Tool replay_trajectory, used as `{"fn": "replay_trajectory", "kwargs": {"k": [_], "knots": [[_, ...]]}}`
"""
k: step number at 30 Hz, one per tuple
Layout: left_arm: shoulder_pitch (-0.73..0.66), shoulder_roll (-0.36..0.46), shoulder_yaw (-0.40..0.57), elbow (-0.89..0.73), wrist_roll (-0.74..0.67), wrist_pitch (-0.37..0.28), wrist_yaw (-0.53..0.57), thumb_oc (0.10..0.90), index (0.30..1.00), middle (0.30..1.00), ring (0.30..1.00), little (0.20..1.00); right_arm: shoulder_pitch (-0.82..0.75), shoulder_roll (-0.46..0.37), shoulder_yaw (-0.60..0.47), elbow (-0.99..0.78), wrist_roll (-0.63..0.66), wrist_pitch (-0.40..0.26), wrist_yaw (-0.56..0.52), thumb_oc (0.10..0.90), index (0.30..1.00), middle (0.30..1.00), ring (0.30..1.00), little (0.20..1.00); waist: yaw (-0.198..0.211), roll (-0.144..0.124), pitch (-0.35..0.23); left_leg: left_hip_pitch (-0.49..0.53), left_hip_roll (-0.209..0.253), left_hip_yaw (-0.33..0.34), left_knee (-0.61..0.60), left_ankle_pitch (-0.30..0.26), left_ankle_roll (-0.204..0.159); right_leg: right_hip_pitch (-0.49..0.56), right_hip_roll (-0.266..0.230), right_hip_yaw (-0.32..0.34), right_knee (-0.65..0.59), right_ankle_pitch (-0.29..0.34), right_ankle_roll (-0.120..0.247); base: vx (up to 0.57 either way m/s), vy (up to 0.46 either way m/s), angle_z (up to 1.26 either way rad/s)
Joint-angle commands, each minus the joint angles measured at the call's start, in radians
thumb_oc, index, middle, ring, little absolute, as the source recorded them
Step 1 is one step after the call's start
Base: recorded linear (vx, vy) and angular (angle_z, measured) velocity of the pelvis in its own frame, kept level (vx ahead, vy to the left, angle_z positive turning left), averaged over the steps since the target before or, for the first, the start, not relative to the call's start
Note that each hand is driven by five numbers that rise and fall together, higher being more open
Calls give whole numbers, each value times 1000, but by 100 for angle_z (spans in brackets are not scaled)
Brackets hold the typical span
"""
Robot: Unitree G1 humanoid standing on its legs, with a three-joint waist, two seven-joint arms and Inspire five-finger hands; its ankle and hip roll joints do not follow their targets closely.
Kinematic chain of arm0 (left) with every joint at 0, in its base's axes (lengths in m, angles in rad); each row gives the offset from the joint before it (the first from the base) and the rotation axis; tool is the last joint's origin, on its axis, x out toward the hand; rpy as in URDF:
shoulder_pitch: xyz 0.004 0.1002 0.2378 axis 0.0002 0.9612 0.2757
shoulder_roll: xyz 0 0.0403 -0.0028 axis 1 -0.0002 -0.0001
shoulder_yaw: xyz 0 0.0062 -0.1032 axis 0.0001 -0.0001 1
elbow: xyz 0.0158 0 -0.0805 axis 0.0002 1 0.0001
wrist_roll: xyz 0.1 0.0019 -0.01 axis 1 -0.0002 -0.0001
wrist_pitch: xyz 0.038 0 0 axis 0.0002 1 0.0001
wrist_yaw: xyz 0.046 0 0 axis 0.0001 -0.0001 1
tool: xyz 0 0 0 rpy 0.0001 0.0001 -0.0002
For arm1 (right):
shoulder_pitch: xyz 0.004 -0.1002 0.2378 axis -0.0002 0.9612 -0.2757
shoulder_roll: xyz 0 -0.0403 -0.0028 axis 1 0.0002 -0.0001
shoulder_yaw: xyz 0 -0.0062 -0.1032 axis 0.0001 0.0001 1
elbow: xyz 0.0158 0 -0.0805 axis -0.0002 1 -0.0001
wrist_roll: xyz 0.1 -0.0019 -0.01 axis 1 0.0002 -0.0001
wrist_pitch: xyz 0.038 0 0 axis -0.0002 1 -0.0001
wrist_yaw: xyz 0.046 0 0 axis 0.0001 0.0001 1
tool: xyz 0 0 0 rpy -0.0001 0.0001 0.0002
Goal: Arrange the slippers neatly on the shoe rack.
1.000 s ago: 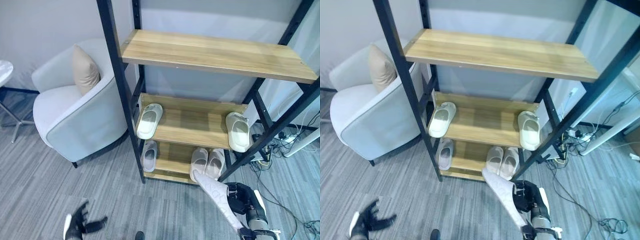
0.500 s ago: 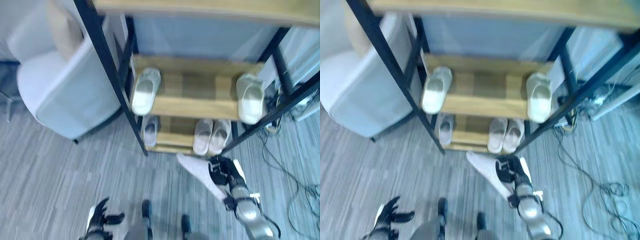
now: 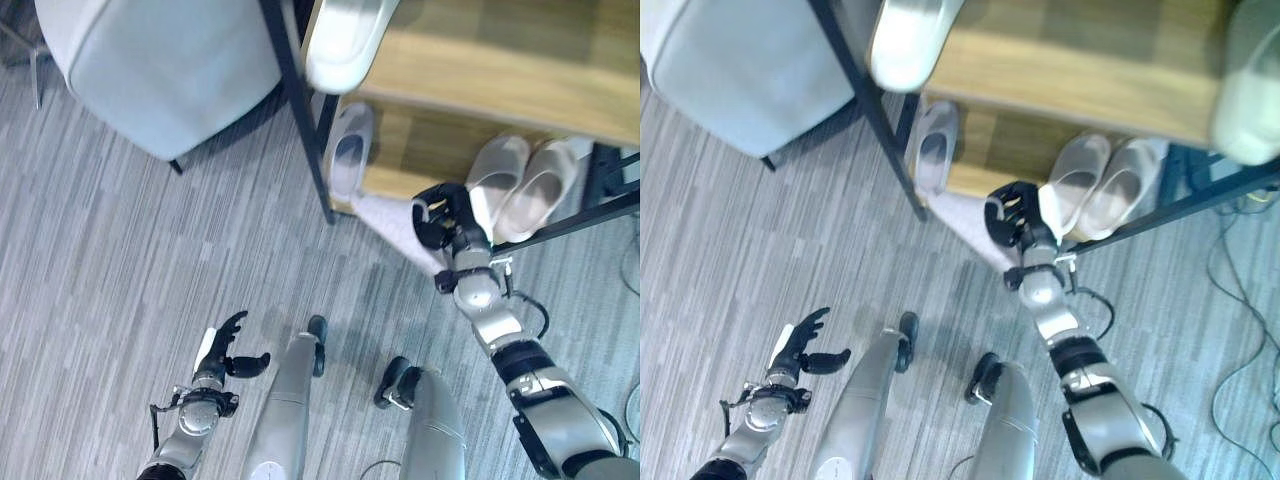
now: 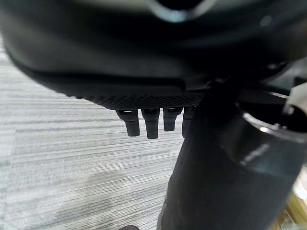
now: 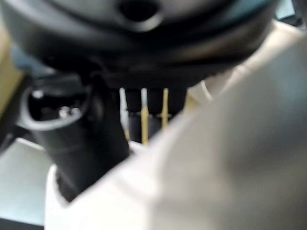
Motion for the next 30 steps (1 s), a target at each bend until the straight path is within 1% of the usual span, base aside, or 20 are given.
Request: {"fn": "replay_trajectory", "kwargs": {"k": [1,2,3,4,5,6,7,9,10,12,13,14,15,16,17,19,20,22,25,30], "knots": [[0,7,-30,-46,-35,-69,76,800,900,900,900,900,-95,-101,-14,-69,-25,-60,-115,400,300,300,300,300,20,11,-91,-45,51,-53,175,-219,-13,-129,3,92,-26,33,35,-1,-44,9],[-3,9,-27,-67,-40,-68,96,800,900,900,900,900,-148,-143,-9,-98,-50,-54,-144,400,300,300,300,300,22,15,-100,-137,50,-66,286,-252,-8,-220,8,112,91,-10,15,1,-45,3],[-2,11,-27,-73,-51,-74,106,800,900,900,900,900,-188,-165,-6,-88,-48,-57,-163,400,300,300,300,300,26,18,-107,-178,49,-73,337,-271,-4,-269,6,122,146,-30,10,13,-32,-4],[-3,9,-27,-73,-52,-74,106,800,900,900,900,900,-192,-166,-3,-85,-47,-58,-164,400,300,300,300,300,26,18,-110,-188,49,-73,346,-276,-4,-279,6,124,155,-34,10,41,-29,-5],[5,10,-28,-75,-78,-73,122,800,900,900,900,900,-270,-194,5,-79,-40,-51,-194,400,300,300,300,300,34,22,-113,-253,43,-81,440,-307,2,-346,7,140,259,-77,-7,44,-28,-4],[4,9,-27,-75,-78,-72,122,800,900,900,900,900,-274,-194,8,-77,-40,-51,-195,400,300,300,300,300,33,22,-115,-262,43,-81,448,-311,2,-356,6,142,268,-82,-6,90,-50,-4],[12,5,-30,-64,-120,-73,136,800,900,900,900,900,-339,-216,23,-58,-15,-52,-222,400,300,300,300,300,36,25,-115,-323,38,-88,550,-344,7,-422,5,161,373,-124,-23,98,-12,-2],[22,6,-28,-70,-143,-74,148,800,900,900,900,900,-404,-240,46,-26,-2,-46,-242,400,300,300,300,300,41,32,-108,-387,28,-93,662,-382,10,-489,4,186,492,-162,-35,99,6,-2],[22,6,-28,-70,-143,-74,148,800,900,900,900,900,-405,-239,47,-25,-2,-46,-242,400,300,300,300,300,40,32,-109,-390,28,-93,664,-383,10,-491,4,187,494,-163,-35,79,-2,2],[54,18,-25,-111,-156,-77,165,800,900,900,900,900,-453,-276,65,7,-6,-37,-268,400,300,300,300,300,42,42,-95,-456,20,-98,800,-426,11,-563,-1,214,637,-215,-47,110,-9,8],[54,18,-24,-112,-156,-76,165,800,900,900,900,900,-455,-277,66,9,-6,-37,-268,400,300,300,300,300,42,42,-96,-461,20,-97,807,-430,11,-569,-2,217,644,-218,-46,113,3,10],[56,23,-28,-111,-168,-81,170,800,900,900,900,900,-485,-287,78,51,13,-46,-275,400,300,300,300,300,44,45,-88,-485,17,-99,856,-443,10,-596,-2,235,701,-235,-51,115,4,12],[54,31,-33,-97,-179,-88,175,800,900,900,900,900,-546,-320,145,107,26,-51,-264,400,300,300,300,300,49,47,-74,-520,17,-107,915,-458,8,-630,-5,260,771,-252,-56,113,5,10],[52,29,-32,-96,-179,-89,175,800,900,900,900,900,-552,-320,151,112,28,-52,-264,400,300,300,300,300,48,48,-74,-524,17,-107,920,-461,8,-635,-5,262,776,-255,-55,154,3,9],[49,27,-34,-65,-192,-88,186,800,900,900,900,900,-589,-326,188,88,18,-43,-264,400,300,300,300,300,45,47,-56,-545,17,-114,965,-477,1,-663,-2,290,837,-274,-62,118,9,6],[48,19,-35,-36,-208,-87,188,800,900,900,900,900,-606,-325,198,74,14,-40,-267,400,300,300,300,300,42,48,-42,-546,16,-121,988,-488,-2,-664,0,298,860,-286,-65,90,17,0],[47,17,-44,0,-230,-96,195,800,900,900,900,900,-661,-332,220,85,-4,-29,-289,400,300,300,300,300,43,50,-14,-546,15,-128,1017,-500,-2,-664,-3,317,897,-296,-69,35,17,-7],[51,15,-48,30,-231,-102,209,800,900,900,900,900,-702,-332,239,113,-12,-25,-314,400,300,300,300,300,46,53,7,-546,15,-129,1036,-506,-2,-664,-5,331,920,-301,-71,48,20,-1],[55,10,-53,60,-237,-102,219,800,900,900,900,900,-740,-341,262,143,-8,-27,-338,400,300,300,300,300,51,56,23,-546,19,-129,1044,-512,1,-664,-5,342,929,-302,-73,30,18,0],[62,8,-43,160,-242,-112,223,800,900,900,900,900,-808,-380,299,162,5,-38,-363,400,300,300,300,300,60,47,43,-546,22,-129,1041,-513,4,-664,-12,352,923,-296,-69,21,10,0]]}}
